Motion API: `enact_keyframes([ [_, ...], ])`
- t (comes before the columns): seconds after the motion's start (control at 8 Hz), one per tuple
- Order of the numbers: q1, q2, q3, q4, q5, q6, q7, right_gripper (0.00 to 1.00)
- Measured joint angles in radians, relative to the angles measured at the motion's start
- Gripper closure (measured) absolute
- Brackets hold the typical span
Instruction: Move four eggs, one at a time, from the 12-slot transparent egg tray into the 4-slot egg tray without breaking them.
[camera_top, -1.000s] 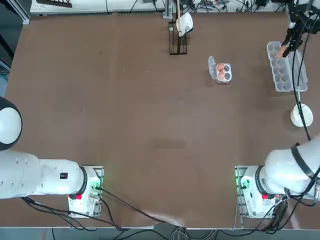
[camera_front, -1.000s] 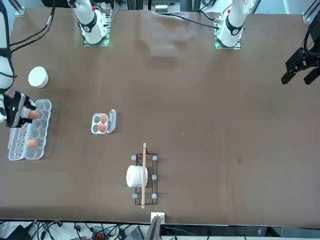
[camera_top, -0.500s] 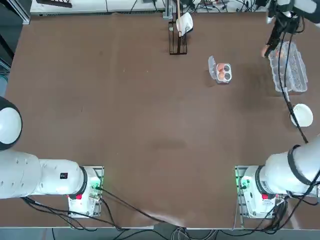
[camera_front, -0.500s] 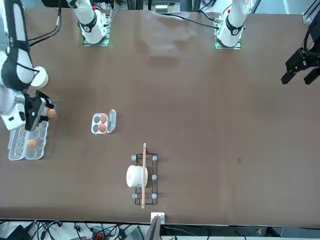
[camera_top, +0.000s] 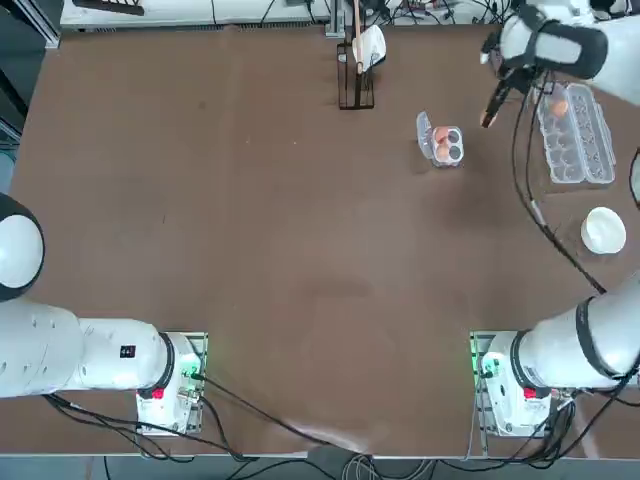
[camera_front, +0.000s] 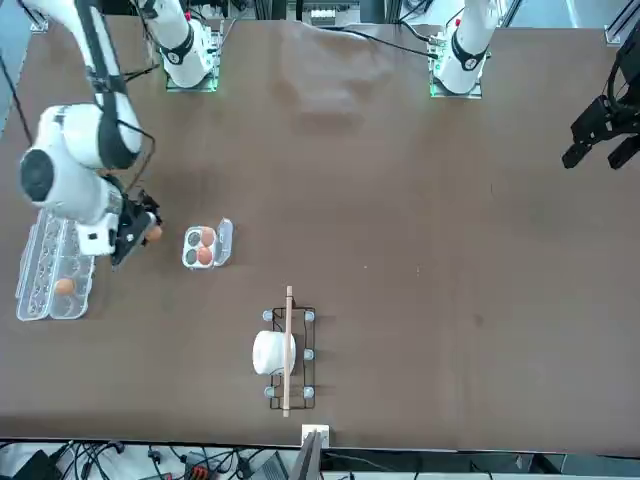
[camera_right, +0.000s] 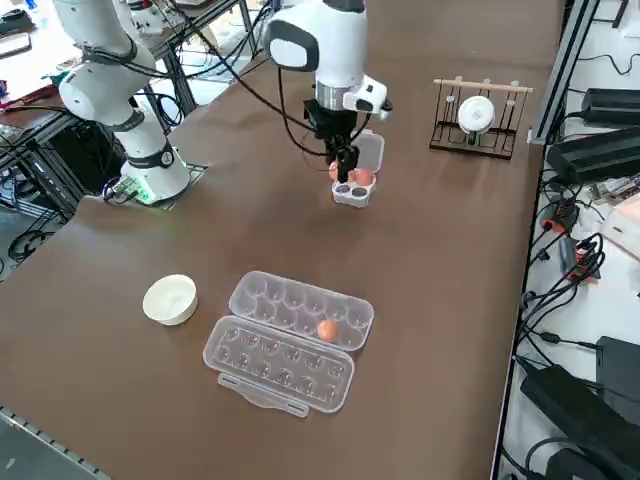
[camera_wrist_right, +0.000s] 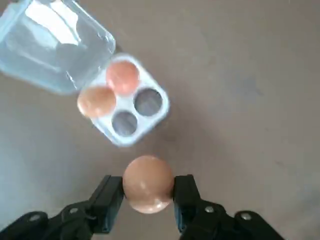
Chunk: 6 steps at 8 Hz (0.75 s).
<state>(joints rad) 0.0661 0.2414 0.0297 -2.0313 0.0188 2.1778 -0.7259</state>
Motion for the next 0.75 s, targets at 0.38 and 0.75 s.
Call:
enact_keyframes([
  [0.38,0.084,0.000,0.000,-0.069,0.000,0.125,0.111,0.41],
  [0.75,0.085,0.013,-0.008,-0.173,0.000,0.296,0.112,0.42],
])
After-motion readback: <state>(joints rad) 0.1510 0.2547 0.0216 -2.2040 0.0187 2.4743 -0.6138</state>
